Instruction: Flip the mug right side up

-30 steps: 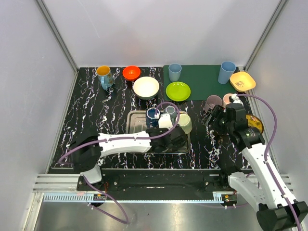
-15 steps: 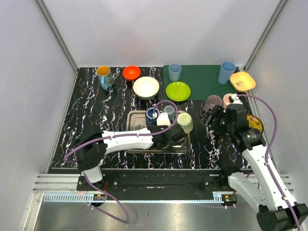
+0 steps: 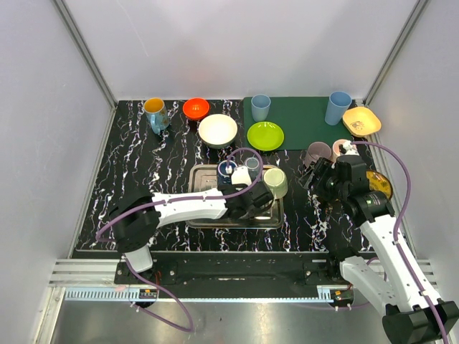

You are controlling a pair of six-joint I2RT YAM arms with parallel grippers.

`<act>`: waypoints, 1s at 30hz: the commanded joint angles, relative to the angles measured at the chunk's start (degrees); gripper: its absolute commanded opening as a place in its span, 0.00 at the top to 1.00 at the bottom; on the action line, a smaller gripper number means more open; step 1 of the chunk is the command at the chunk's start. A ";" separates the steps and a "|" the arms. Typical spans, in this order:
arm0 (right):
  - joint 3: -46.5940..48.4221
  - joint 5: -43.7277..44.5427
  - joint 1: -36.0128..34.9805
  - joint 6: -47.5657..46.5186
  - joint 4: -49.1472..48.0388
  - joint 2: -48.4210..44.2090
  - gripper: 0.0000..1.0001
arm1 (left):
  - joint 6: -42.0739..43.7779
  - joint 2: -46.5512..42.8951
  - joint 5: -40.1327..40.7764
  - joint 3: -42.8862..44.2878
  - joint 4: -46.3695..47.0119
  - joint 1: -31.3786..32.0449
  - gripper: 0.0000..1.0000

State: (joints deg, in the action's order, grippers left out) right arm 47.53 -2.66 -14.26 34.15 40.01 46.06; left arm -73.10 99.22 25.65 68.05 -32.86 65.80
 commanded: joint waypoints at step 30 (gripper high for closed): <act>-2.87 -38.99 -0.33 14.61 -26.60 -6.69 0.30 | 17.64 -49.97 -0.94 -24.17 35.81 3.23 1.00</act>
State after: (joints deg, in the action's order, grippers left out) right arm 47.40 -27.99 -14.26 40.40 29.67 40.91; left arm -58.46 58.43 22.72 50.78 -19.84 75.26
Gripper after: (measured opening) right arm 0.695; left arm 0.149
